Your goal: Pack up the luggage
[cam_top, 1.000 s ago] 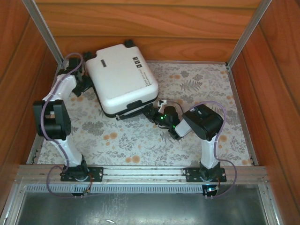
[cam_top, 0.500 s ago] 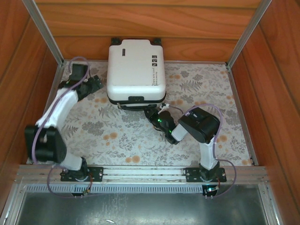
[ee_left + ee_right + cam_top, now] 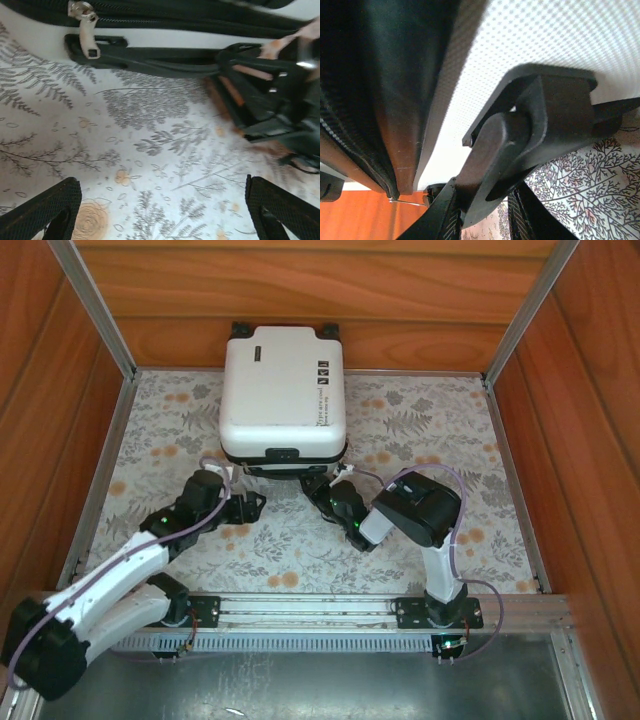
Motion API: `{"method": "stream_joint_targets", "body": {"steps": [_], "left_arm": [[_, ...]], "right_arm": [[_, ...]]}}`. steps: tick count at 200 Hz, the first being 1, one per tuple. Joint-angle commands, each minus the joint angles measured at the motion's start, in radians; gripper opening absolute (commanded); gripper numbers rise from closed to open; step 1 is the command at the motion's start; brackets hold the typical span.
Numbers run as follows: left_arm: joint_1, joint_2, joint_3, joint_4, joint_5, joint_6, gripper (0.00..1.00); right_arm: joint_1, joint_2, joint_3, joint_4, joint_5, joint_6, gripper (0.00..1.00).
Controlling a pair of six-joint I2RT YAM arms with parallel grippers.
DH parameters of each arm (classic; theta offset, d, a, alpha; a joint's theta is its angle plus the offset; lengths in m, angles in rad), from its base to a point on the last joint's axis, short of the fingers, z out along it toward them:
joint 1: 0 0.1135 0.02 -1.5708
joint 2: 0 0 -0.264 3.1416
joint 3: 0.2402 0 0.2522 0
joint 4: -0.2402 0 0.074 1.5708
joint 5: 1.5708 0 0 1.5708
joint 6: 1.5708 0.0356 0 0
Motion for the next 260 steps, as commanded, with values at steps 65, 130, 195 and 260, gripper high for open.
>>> {"method": "stream_joint_targets", "body": {"steps": [65, 130, 195, 260], "left_arm": [[-0.008, 0.217, 0.172, -0.025, -0.35, 0.058, 0.91], [-0.017, 0.287, 0.097, 0.168, -0.371, 0.084, 0.79], [-0.032, 0.397, 0.086, 0.296, -0.467, 0.066, 0.69], [-0.022, 0.482, 0.088, 0.405, -0.55, 0.014, 0.6]], "right_arm": [[0.042, 0.046, 0.021, 0.027, -0.137, -0.247, 0.0], [0.042, 0.076, 0.063, 0.046, -0.161, -0.233, 0.0], [0.048, 0.063, 0.096, 0.045, -0.192, -0.223, 0.0], [0.049, 0.042, 0.076, 0.044, -0.197, -0.223, 0.0]]}}
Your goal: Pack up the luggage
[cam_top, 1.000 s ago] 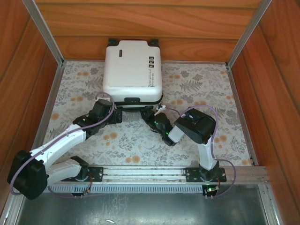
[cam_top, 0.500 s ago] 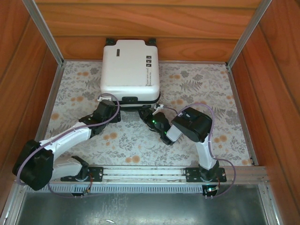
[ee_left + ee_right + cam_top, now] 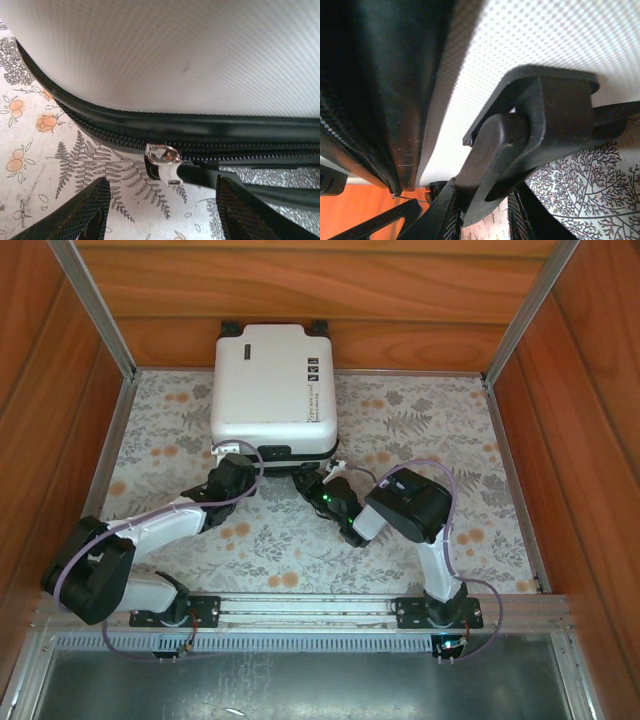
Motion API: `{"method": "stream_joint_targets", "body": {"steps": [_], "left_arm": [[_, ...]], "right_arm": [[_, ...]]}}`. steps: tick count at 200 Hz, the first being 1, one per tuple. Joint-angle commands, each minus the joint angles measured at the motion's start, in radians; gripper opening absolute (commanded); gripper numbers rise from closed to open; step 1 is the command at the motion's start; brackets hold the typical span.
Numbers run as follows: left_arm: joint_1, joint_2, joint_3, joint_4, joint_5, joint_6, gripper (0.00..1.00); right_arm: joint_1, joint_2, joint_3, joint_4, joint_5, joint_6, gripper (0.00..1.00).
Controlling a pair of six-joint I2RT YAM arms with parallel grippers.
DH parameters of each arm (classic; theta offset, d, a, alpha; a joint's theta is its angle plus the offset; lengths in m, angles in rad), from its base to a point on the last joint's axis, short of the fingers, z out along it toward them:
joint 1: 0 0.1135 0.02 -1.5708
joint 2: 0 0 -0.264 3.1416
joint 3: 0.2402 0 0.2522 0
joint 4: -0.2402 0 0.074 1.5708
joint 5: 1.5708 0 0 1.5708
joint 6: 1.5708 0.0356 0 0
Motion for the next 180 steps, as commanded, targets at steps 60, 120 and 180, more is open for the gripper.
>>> {"method": "stream_joint_targets", "body": {"steps": [60, 120, 180], "left_arm": [[0.016, 0.074, 0.049, 0.116, 0.025, -0.045, 0.19], [0.007, -0.105, 0.006, 0.096, 0.147, 0.112, 0.0], [-0.014, -0.134, 0.013, 0.018, 0.301, 0.169, 0.0]], "right_arm": [[0.051, -0.021, 0.013, 0.026, -0.183, -0.213, 0.0], [0.053, 0.044, 0.082, 0.025, -0.233, -0.158, 0.0], [0.06, 0.037, 0.117, -0.046, -0.231, -0.191, 0.0]]}}
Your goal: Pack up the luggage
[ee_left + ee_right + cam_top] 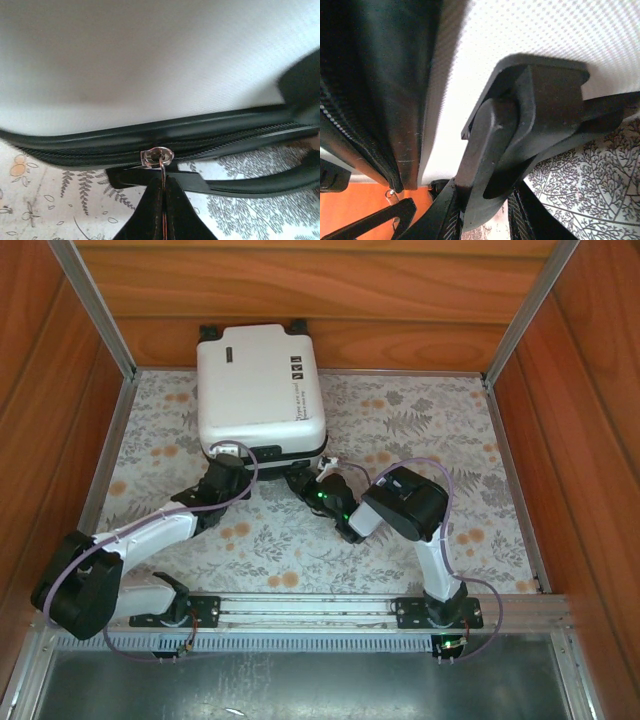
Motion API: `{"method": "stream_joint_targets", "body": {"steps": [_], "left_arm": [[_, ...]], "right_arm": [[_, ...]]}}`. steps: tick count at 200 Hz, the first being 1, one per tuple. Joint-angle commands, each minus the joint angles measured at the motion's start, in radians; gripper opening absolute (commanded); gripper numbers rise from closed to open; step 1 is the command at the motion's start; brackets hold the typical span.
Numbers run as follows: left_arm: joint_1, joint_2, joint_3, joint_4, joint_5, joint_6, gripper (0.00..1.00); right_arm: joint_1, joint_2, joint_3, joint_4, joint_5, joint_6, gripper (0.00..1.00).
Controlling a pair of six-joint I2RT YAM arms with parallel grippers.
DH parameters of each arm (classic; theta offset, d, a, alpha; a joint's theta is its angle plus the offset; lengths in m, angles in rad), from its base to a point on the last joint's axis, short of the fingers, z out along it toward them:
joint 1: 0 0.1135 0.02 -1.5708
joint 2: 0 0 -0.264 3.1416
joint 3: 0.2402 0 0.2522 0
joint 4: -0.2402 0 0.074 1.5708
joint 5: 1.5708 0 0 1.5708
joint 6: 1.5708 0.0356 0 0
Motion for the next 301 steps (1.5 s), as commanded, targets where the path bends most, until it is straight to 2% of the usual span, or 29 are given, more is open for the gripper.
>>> {"method": "stream_joint_targets", "body": {"steps": [1, 29, 61, 116, 154, 177, 184, 196, 211, 219, 220, 223, 225, 232, 243, 265, 286, 295, 301], "left_arm": [[-0.043, -0.028, 0.037, 0.069, 0.167, 0.052, 0.0], [-0.115, 0.016, 0.075, 0.05, 0.145, 0.056, 0.0], [-0.155, 0.093, 0.128, 0.05, 0.152, 0.045, 0.0], [-0.201, 0.241, 0.249, 0.05, 0.259, 0.113, 0.0], [-0.216, 0.273, 0.302, 0.052, 0.357, 0.13, 0.0], [-0.217, 0.293, 0.327, 0.053, 0.365, 0.129, 0.0], [-0.217, 0.302, 0.334, 0.053, 0.368, 0.126, 0.0], [-0.217, 0.316, 0.348, 0.053, 0.373, 0.119, 0.0], [-0.22, 0.327, 0.358, 0.054, 0.371, 0.117, 0.0], [-0.222, 0.325, 0.358, 0.054, 0.366, 0.12, 0.15], [-0.222, 0.325, 0.358, 0.054, 0.366, 0.12, 0.21], [-0.222, 0.323, 0.357, 0.054, 0.363, 0.125, 0.26], [-0.222, 0.32, 0.356, 0.054, 0.362, 0.125, 0.34], [-0.223, 0.309, 0.349, 0.055, 0.354, 0.136, 0.44], [-0.224, 0.28, 0.331, 0.052, 0.348, 0.154, 0.57], [-0.226, 0.184, 0.274, 0.05, 0.316, 0.188, 0.72], [-0.226, 0.046, 0.183, 0.028, 0.269, 0.197, 0.85], [-0.226, -0.025, 0.137, 0.014, 0.237, 0.182, 0.99], [-0.228, -0.072, 0.105, 0.006, 0.22, 0.167, 1.0]], "right_arm": [[0.061, 0.008, 0.052, -0.018, -0.134, -0.191, 0.0], [0.078, -0.004, 0.086, -0.072, -0.128, -0.232, 0.0], [0.093, 0.004, 0.096, -0.038, -0.107, -0.241, 0.0], [0.099, 0.025, 0.092, -0.017, -0.102, -0.218, 0.0], [0.099, 0.043, 0.086, -0.001, -0.103, -0.214, 0.0], [0.1, 0.068, 0.076, 0.046, -0.109, -0.206, 0.0], [0.1, 0.074, 0.075, 0.062, -0.115, -0.204, 0.05], [0.101, 0.074, 0.063, 0.074, -0.129, -0.208, 0.23], [0.102, 0.038, 0.008, 0.072, -0.105, -0.234, 0.38], [0.102, 0.014, -0.036, 0.072, -0.076, -0.24, 0.46], [0.102, 0.011, -0.041, 0.072, -0.073, -0.242, 0.46], [0.102, 0.001, -0.056, 0.073, -0.062, -0.243, 0.49], [0.102, -0.006, -0.068, 0.071, -0.056, -0.245, 0.5], [0.102, -0.029, -0.107, 0.067, -0.032, -0.246, 0.56], [0.1, -0.064, -0.167, 0.064, -0.009, -0.255, 0.58], [0.099, -0.155, -0.261, -0.039, 0.003, -0.266, 0.58], [0.1, -0.285, -0.302, -0.231, -0.016, -0.315, 0.59], [0.1, -0.358, -0.306, -0.337, -0.012, -0.348, 0.58], [0.102, -0.411, -0.303, -0.411, -0.007, -0.382, 0.58]]}}
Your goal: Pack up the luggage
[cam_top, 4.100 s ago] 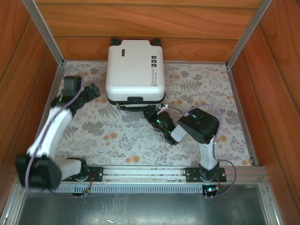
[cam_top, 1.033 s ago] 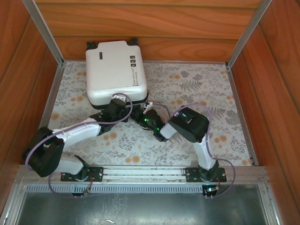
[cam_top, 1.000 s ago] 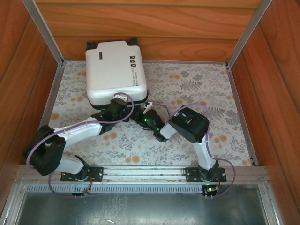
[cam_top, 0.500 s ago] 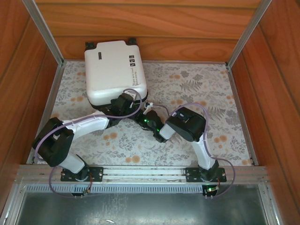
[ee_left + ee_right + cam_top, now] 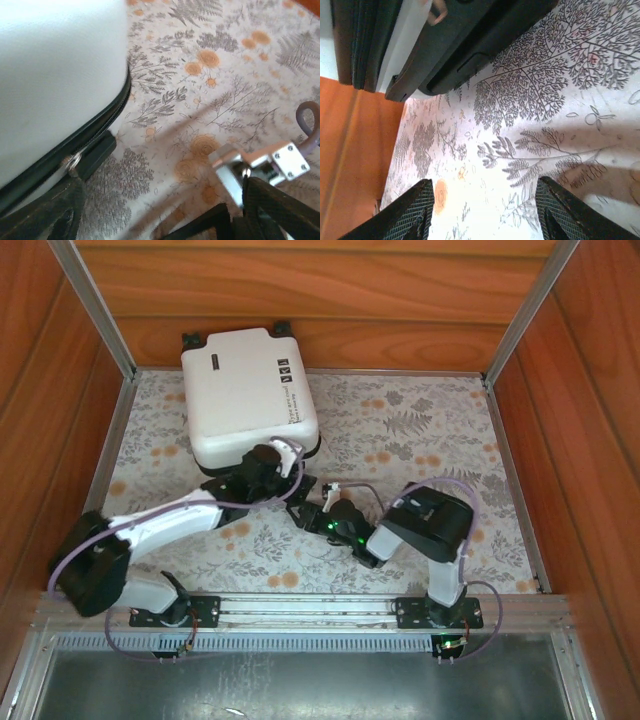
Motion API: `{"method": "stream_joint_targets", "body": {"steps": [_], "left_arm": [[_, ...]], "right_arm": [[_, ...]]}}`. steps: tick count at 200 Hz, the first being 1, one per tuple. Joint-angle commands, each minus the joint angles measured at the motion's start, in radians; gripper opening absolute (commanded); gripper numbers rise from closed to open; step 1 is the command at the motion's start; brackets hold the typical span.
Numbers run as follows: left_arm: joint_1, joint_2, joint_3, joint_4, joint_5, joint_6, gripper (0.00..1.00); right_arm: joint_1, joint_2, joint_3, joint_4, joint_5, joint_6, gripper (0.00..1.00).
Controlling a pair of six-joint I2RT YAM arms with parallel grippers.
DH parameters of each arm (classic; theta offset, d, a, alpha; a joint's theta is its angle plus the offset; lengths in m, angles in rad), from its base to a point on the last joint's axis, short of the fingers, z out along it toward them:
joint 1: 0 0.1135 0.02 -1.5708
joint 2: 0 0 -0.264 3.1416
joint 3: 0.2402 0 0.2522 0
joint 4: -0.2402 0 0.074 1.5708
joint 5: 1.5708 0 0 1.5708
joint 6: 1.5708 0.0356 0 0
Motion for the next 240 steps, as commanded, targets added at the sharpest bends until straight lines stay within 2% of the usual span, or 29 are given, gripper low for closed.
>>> {"method": "stream_joint_targets", "body": {"steps": [1, 20, 34, 45, 62, 82, 98, 121, 158, 189, 209, 240], "left_arm": [[0.0, -0.162, -0.093, -0.031, -0.063, -0.007, 1.0], [-0.001, -0.33, -0.213, -0.039, -0.185, -0.126, 1.0], [-0.001, -0.467, -0.318, -0.038, -0.349, -0.331, 1.0], [-0.001, -0.562, -0.404, -0.037, -0.437, -0.527, 1.0], [-0.002, -0.658, -0.527, -0.037, -0.515, -0.83, 0.97], [-0.004, -0.678, -0.614, -0.029, -0.547, -1.069, 0.95], [-0.004, -0.645, -0.624, -0.019, -0.549, -1.15, 0.95], [-0.004, -0.541, -0.594, 0.047, -0.516, -1.193, 0.97], [-0.004, -0.335, -0.543, 0.274, -0.448, -1.163, 0.99], [-0.002, -0.194, -0.505, 0.407, -0.448, -1.177, 0.98], [-0.002, -0.104, -0.475, 0.445, -0.483, -1.267, 0.95], [-0.017, 0.032, -0.445, 0.512, -0.581, -1.432, 0.83]], "right_arm": [[0.001, -0.164, -0.006, -0.276, 0.002, -0.13, 0.58], [0.003, -0.356, 0.038, -0.566, 0.039, -0.274, 0.56], [0.002, -0.465, 0.081, -0.731, 0.091, -0.398, 0.56], [-0.001, -0.524, 0.1, -0.787, 0.141, -0.479, 0.56], [-0.012, -0.568, 0.136, -0.846, 0.189, -0.575, 0.56], [-0.029, -0.551, 0.199, -0.909, 0.195, -0.66, 0.59], [-0.035, -0.524, 0.229, -0.924, 0.194, -0.704, 0.62], [-0.046, -0.506, 0.228, -0.893, 0.189, -0.741, 0.65], [-0.064, -0.521, 0.191, -0.826, 0.175, -0.77, 0.65], [-0.075, -0.548, 0.178, -0.827, 0.148, -0.789, 0.63], [-0.078, -0.565, 0.166, -0.83, 0.141, -0.795, 0.61], [-0.084, -0.595, 0.127, -0.801, 0.141, -0.79, 0.58]]}}
